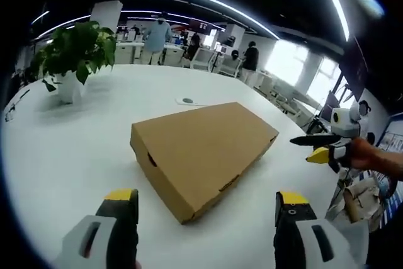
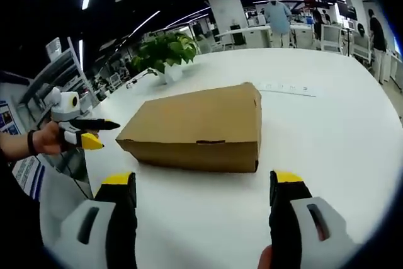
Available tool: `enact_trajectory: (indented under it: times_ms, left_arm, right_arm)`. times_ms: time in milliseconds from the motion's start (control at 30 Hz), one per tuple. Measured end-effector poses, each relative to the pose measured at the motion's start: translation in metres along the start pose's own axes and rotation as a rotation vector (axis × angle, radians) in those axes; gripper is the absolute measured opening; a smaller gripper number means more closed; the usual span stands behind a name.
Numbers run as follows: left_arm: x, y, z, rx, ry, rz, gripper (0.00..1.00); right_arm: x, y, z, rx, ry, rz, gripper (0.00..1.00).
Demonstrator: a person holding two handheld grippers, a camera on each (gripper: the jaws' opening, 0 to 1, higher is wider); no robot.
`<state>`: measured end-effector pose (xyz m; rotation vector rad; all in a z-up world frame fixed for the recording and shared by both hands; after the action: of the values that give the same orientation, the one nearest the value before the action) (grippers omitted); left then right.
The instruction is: Operate the shoe box by opening the lid, removing the specified soft item, and placing it in the target area until the item is outside and the box remains undamaged.
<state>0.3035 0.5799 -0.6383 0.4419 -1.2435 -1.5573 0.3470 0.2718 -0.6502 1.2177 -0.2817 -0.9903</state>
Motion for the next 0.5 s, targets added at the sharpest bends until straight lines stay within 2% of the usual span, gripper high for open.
enact_trajectory:
  times_ms: [233,500]
  left_arm:
    - [-0.012,-0.006,-0.019,-0.021,-0.020,-0.011,0.91]
    - [-0.013,-0.014,-0.029,-0.062,-0.051,-0.044,0.86]
  right_arm:
    - [0.018,0.009,-0.017,0.010,-0.007,-0.021,0.78]
    - [0.019,0.008,-0.039,-0.019,0.029,-0.010,0.70]
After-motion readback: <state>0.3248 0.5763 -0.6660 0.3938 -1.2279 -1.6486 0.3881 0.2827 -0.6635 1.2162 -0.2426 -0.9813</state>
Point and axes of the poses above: the point that each gripper's makers call its tool centre point, and the gripper's own axes: z roughly backward along the fingers, x roughly to its right, y roughly out of its top, the point moved 7 cm from there along z, roughly backward along the fingers, and after that the axes turned 12 degrees about x, right-handed, at the moved point
